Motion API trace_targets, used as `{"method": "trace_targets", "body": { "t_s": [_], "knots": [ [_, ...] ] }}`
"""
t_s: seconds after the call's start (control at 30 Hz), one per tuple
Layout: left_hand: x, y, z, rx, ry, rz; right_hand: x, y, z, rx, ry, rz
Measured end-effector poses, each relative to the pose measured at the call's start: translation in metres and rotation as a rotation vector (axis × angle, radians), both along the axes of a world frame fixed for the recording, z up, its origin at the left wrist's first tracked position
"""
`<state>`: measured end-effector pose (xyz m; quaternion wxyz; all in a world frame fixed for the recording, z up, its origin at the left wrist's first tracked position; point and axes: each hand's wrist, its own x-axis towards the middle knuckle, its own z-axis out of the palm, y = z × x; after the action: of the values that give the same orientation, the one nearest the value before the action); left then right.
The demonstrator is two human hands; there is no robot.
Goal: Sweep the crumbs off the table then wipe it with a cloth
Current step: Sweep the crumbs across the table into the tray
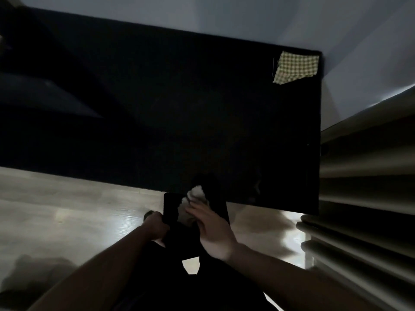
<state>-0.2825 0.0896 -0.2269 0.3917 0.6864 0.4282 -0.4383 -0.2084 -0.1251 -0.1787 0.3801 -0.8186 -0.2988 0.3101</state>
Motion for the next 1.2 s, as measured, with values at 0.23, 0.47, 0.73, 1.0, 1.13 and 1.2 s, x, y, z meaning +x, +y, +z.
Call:
{"method": "trace_targets", "body": {
  "t_s": [0.23, 0.47, 0.73, 1.0, 1.13, 1.2],
  "knots": [
    [0.007, -0.003, 0.005, 0.006, 0.007, -0.018, 0.071, -0.034, 0.018, 0.083, -0.013, -0.308],
    [0.008, -0.007, 0.002, 0.028, 0.027, 0.006, 0.231, -0.100, 0.008, -0.112, -0.323, -0.549],
    [0.008, -0.008, 0.001, 0.037, 0.022, -0.012, 0.253, -0.109, -0.035, -0.630, -0.378, -0.475],
    [0.010, -0.013, 0.008, 0.012, 0.026, 0.031, 0.100, -0.057, -0.025, -0.172, -0.423, -0.281],
    [0.004, -0.004, 0.001, -0.034, 0.007, -0.039, 0.022, -0.029, -0.024, 0.050, -0.248, -0.071],
    [-0.002, 0.000, -0.011, -0.023, 0.006, -0.042, -0.011, -0.026, -0.023, 0.033, -0.102, 0.006]
  ]
}}
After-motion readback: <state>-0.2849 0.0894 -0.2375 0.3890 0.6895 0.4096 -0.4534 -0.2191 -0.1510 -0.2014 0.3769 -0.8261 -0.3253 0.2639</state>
